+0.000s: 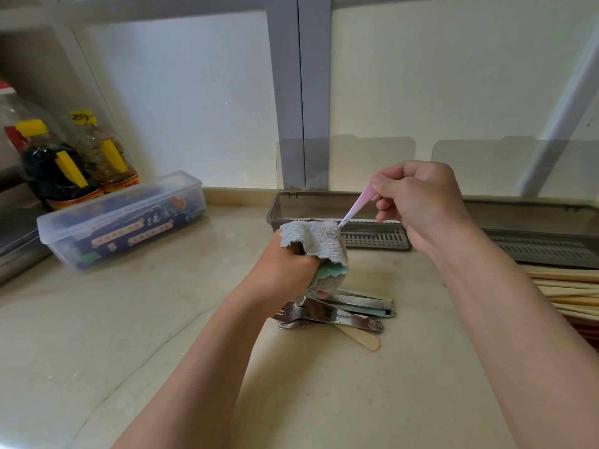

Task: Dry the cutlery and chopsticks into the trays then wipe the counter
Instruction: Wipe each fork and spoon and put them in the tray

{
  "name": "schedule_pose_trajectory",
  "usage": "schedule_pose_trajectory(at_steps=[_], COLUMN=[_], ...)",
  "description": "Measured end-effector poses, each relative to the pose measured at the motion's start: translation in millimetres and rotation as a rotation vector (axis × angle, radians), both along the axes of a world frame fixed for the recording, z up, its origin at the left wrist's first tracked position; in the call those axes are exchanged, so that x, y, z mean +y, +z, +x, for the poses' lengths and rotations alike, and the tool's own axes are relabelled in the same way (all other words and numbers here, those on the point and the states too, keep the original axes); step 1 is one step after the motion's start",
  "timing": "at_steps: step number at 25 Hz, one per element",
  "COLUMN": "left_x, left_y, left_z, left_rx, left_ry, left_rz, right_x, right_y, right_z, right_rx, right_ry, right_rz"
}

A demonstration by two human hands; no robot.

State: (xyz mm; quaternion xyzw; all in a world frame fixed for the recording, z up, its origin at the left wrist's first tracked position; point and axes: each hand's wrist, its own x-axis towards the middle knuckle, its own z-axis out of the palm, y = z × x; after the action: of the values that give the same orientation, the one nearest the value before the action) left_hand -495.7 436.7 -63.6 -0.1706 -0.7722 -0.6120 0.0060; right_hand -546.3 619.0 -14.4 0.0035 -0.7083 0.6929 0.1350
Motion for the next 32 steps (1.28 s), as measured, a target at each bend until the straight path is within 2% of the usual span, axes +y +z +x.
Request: schedule_pose_trajectory(at_steps=[3, 7, 9, 14, 16, 18, 20, 25, 27, 28, 30, 32], left_x=[1, -8, -13, -3, -7, -16, -23, -31, -33, -34, -33, -32], left_y=[-3, -2, -2, 1, 3, 3, 2, 2, 0, -2, -5, -4], left_z=[-3, -2, -5, -6, -10, -18, -23, -22, -23, -23, -24, -24], left_rx=[-0.017, -0.079, -0.104, -0.07, -0.105, -0.225, -0.361, -0.386, -0.357, -0.354, -0.353, -0.319], left_ry=[0.091, 0.037, 0.075, 0.24, 0.244, 0.229, 0.375, 0.34, 0.27, 0.236, 0.175, 0.159], left_rz=[-0.024, -0.04, 0.033, 0.151, 0.259, 0.485, 0.694, 1.002, 1.111, 1.151, 1.165, 1.132], right_x=[-2, 25, 42, 29, 23, 20, 17, 11, 10, 12, 15, 13], right_y=[-3, 10, 14, -15, -26, -36, -42, -41, -42, -42, -37, -25], right_z=[-1, -4, -8, -23, -28, -31, -30, -28, -28, -28, -21, -8], right_rx=[0.002, 0.046, 0.049, -0.029, -0.089, -0.144, -0.182, -0.268, -0.309, -0.297, -0.201, -0.15], right_ry=[-0.038, -0.201, -0.259, -0.282, -0.272, -0.263, -0.26, -0.226, -0.227, -0.24, -0.224, 0.04], right_rz=[-0.029, -0.147, -0.218, -0.236, -0.257, -0.259, -0.251, -0.201, -0.123, -0.017, 0.302, 0.662])
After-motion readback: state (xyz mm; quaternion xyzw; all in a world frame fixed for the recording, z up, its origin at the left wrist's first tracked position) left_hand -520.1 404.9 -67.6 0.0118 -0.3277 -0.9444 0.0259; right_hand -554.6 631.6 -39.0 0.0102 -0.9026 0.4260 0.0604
